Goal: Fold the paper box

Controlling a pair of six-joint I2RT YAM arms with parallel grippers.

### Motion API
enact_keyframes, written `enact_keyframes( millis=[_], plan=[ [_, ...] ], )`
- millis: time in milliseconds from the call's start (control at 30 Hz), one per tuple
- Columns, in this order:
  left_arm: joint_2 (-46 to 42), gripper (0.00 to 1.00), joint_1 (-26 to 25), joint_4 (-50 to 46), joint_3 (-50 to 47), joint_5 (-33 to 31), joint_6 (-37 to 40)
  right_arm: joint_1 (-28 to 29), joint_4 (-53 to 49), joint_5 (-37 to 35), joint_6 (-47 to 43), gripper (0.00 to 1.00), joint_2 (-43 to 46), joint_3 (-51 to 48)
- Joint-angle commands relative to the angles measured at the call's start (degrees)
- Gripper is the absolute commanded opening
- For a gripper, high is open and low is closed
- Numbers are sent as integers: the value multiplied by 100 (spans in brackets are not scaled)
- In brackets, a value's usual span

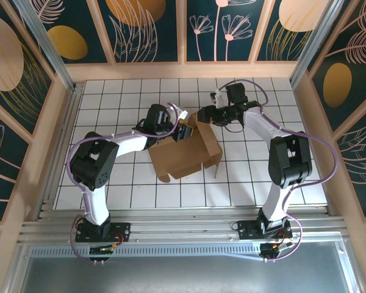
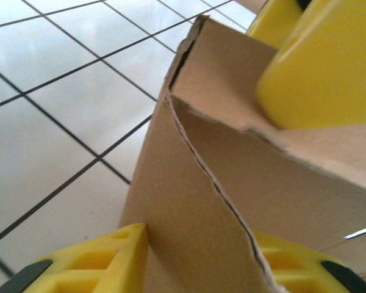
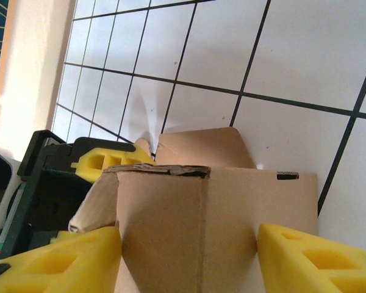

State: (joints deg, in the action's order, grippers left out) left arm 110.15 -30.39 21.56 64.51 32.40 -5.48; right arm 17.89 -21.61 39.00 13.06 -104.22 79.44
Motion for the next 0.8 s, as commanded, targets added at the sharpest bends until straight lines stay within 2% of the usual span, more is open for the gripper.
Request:
enact_keyframes(
  millis=[0, 133, 200, 267, 367, 633, 767],
  plan=[
    [148, 44, -37, 68, 176, 654, -133, 37, 130, -67, 74, 58, -13, -50],
    [80, 48, -37, 19, 76, 496, -41, 39, 122, -95, 61, 57, 23, -111],
    [64, 50, -37, -33, 79, 498, -25, 38, 106, -62, 56, 59, 61, -119],
    [107, 51, -36, -64, 96, 479, -41, 38, 112, 22, 66, 62, 119, -124],
    [221, 51, -33, -64, 114, 442, -114, 32, 196, 89, 130, 60, 249, -264],
    [316, 53, -30, 495, -18, 1171, -452, 26, 183, -173, 39, 57, 309, -456],
    [-93, 60, -33, 449, -170, 831, -325, 26, 148, -233, -10, 56, 287, -390]
  ],
)
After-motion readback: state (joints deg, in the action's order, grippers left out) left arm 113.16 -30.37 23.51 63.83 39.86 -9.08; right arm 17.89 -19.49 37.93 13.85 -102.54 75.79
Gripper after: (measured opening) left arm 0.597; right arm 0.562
